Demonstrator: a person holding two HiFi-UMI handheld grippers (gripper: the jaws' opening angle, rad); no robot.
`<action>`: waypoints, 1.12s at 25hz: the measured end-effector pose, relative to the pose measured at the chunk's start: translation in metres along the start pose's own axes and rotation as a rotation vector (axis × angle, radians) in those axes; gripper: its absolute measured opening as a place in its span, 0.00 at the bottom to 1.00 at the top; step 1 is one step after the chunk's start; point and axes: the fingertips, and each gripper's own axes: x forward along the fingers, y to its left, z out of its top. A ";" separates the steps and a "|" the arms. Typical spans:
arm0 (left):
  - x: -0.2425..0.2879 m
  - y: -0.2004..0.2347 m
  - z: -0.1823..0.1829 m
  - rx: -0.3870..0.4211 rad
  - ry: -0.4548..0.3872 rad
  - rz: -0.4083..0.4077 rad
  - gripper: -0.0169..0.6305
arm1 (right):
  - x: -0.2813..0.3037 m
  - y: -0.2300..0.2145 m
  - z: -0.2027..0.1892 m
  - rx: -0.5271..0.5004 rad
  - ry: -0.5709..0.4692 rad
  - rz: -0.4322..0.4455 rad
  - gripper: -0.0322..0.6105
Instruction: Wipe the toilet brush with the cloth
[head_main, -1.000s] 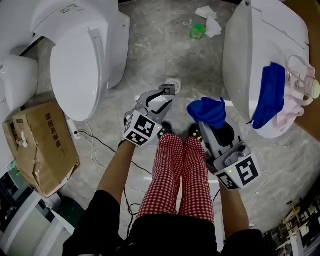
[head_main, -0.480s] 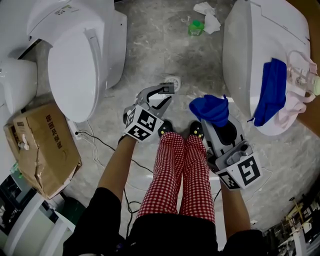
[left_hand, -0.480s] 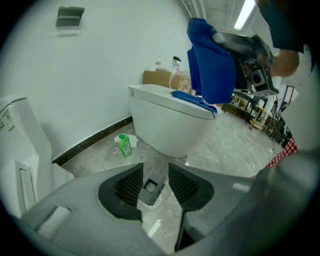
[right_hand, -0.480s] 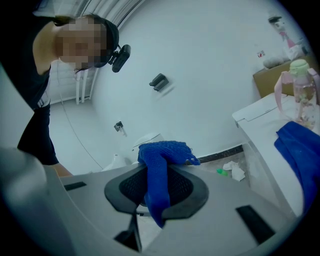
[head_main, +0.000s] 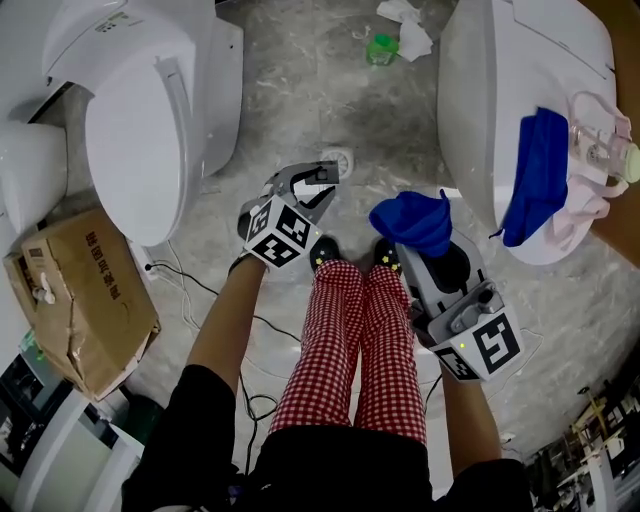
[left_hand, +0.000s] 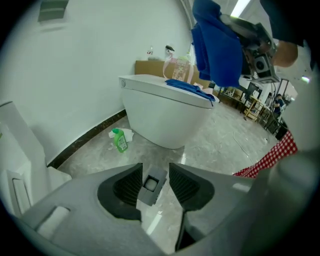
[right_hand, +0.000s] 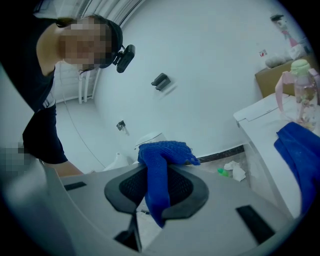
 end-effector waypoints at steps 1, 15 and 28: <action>0.002 0.000 -0.002 -0.005 0.007 -0.007 0.26 | -0.001 -0.002 0.001 0.005 -0.006 -0.009 0.17; 0.020 -0.002 -0.024 0.133 0.142 -0.039 0.28 | -0.018 -0.013 -0.010 -0.007 0.007 -0.056 0.17; 0.038 0.002 -0.034 0.251 0.244 -0.065 0.29 | -0.025 -0.019 -0.012 0.011 -0.008 -0.077 0.17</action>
